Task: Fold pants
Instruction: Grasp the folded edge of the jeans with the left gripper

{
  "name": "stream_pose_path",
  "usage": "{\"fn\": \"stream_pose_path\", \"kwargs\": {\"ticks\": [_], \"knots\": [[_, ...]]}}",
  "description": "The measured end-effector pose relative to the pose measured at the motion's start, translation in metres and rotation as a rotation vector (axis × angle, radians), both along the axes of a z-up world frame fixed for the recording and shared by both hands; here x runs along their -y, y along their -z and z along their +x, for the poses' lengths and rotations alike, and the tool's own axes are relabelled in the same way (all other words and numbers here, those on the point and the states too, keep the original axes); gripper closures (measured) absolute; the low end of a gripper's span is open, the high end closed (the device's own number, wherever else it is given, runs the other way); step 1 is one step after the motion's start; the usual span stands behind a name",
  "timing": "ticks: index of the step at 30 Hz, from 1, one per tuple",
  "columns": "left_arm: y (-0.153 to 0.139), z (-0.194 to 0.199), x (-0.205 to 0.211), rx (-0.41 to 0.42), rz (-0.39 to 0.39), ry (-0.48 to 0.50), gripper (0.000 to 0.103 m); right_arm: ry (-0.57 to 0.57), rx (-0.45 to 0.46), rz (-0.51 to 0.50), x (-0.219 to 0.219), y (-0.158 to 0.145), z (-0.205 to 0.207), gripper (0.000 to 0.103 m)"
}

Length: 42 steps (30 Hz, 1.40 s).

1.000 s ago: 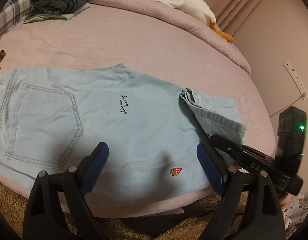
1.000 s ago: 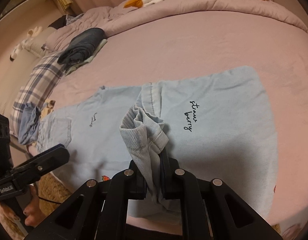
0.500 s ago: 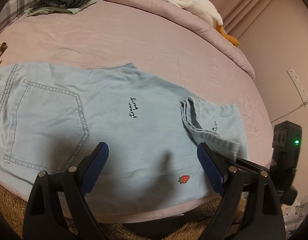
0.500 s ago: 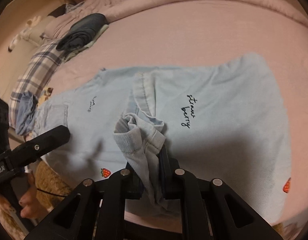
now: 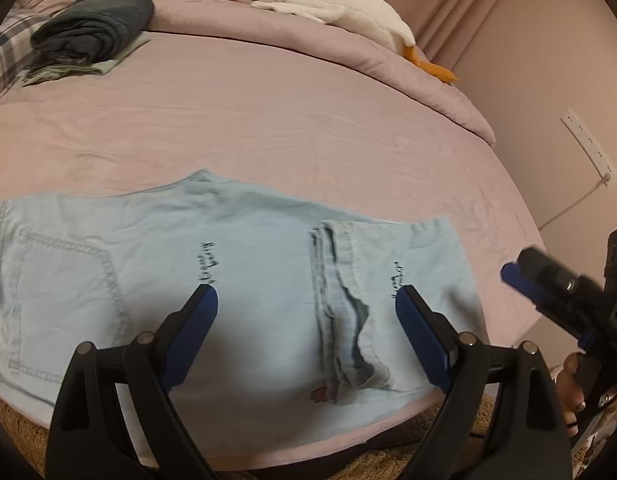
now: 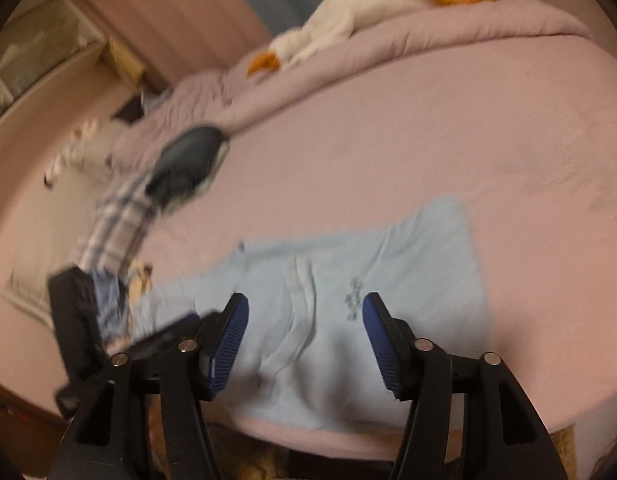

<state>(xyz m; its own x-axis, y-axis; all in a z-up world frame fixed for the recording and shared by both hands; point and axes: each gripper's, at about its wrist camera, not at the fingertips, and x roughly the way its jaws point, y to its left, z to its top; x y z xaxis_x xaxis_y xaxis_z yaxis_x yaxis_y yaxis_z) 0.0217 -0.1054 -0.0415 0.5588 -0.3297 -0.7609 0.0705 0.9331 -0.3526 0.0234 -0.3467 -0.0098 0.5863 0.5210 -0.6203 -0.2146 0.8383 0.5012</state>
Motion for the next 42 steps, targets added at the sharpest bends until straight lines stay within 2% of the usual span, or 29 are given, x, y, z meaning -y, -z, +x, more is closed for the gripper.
{"fn": "stream_pose_path", "kwargs": {"ticks": [2, 8, 11, 13, 14, 15, 17, 18, 21, 23, 25, 28, 30, 32, 35, 38, 40, 42], "knots": [[0.004, 0.004, 0.007, -0.010, 0.003, 0.016, 0.012, 0.051, 0.003, -0.022, 0.007, 0.002, 0.002, 0.036], [0.030, 0.017, 0.027, -0.084, -0.026, 0.077, 0.014, 0.202, -0.089, -0.165, 0.025, 0.029, 0.014, 0.036], [0.044, 0.025, 0.038, -0.117, -0.058, 0.105, 0.024, 0.245, -0.130, -0.195, 0.038, 0.038, 0.016, 0.036], [0.050, 0.029, 0.043, -0.104, -0.057, 0.104, 0.028, 0.260, -0.149, -0.190, 0.045, 0.043, 0.017, 0.036], [0.051, 0.029, 0.045, -0.096, -0.036, 0.098, 0.038, 0.262, -0.154, -0.187, 0.048, 0.044, 0.017, 0.036], [0.051, 0.029, 0.048, -0.087, -0.012, 0.092, 0.055, 0.265, -0.160, -0.184, 0.052, 0.045, 0.017, 0.036], [0.051, 0.027, 0.052, -0.078, 0.036, 0.084, 0.077, 0.271, -0.169, -0.181, 0.054, 0.047, 0.017, 0.036], [0.050, 0.026, 0.051, -0.072, 0.045, 0.077, 0.083, 0.269, -0.173, -0.179, 0.055, 0.048, 0.017, 0.036], [0.043, 0.020, 0.035, -0.064, -0.024, 0.061, 0.094, 0.260, -0.183, -0.176, 0.051, 0.050, 0.020, 0.036], [0.033, 0.015, 0.026, -0.039, -0.027, 0.059, 0.095, 0.254, -0.181, -0.188, 0.048, 0.049, 0.018, 0.036], [0.022, 0.009, 0.017, 0.004, 0.003, 0.037, 0.095, 0.242, -0.173, -0.197, 0.045, 0.048, 0.015, 0.036], [0.019, 0.008, 0.004, 0.021, 0.028, -0.001, 0.095, 0.225, -0.165, -0.204, 0.040, 0.048, 0.016, 0.036], [0.031, 0.013, 0.001, -0.029, 0.018, 0.020, 0.094, 0.216, -0.167, -0.209, 0.036, 0.050, 0.017, 0.036], [0.049, 0.018, 0.005, -0.091, 0.059, 0.046, 0.090, 0.206, -0.175, -0.223, 0.030, 0.052, 0.020, 0.036], [0.054, 0.016, 0.005, -0.063, 0.062, 0.048, 0.090, 0.185, -0.191, -0.243, 0.021, 0.058, 0.025, 0.036], [0.050, 0.017, -0.002, -0.087, 0.029, 0.049, 0.090, 0.171, -0.207, -0.264, 0.015, 0.062, 0.026, 0.036], [0.045, 0.012, -0.006, -0.091, 0.021, 0.047, 0.082, 0.171, -0.209, -0.276, 0.014, 0.063, 0.022, 0.036], [0.041, 0.003, -0.008, -0.085, 0.010, 0.064, 0.065, 0.169, -0.205, -0.270, 0.014, 0.062, 0.015, 0.036]]}}
